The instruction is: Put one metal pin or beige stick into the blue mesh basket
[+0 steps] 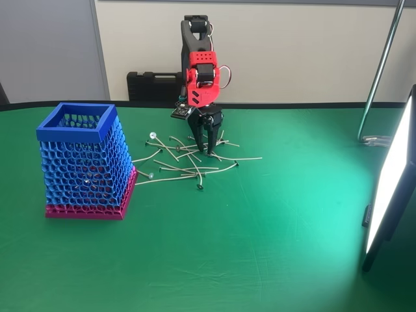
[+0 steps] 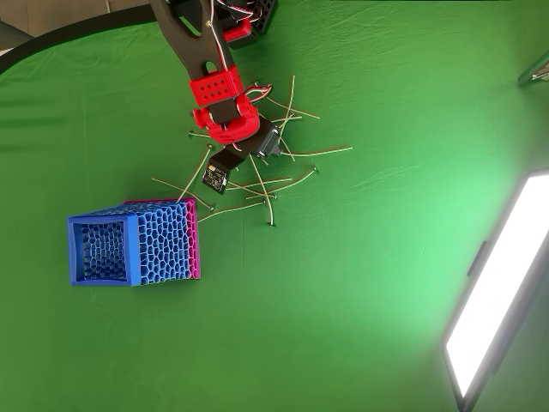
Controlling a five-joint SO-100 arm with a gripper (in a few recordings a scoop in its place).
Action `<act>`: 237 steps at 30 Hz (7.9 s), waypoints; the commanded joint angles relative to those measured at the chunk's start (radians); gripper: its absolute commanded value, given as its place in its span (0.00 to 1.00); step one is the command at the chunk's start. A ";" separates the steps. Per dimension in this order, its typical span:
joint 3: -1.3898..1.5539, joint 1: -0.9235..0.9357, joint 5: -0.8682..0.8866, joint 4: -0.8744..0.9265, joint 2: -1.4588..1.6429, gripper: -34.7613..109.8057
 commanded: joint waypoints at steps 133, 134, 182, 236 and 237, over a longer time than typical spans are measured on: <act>0.109 -0.008 0.348 0.002 0.161 0.32; 0.109 -0.008 0.348 0.000 0.160 0.32; 0.114 0.009 0.359 -0.091 0.219 0.25; -0.744 0.184 0.589 0.272 0.460 0.24; -0.773 0.210 0.594 0.272 0.446 0.24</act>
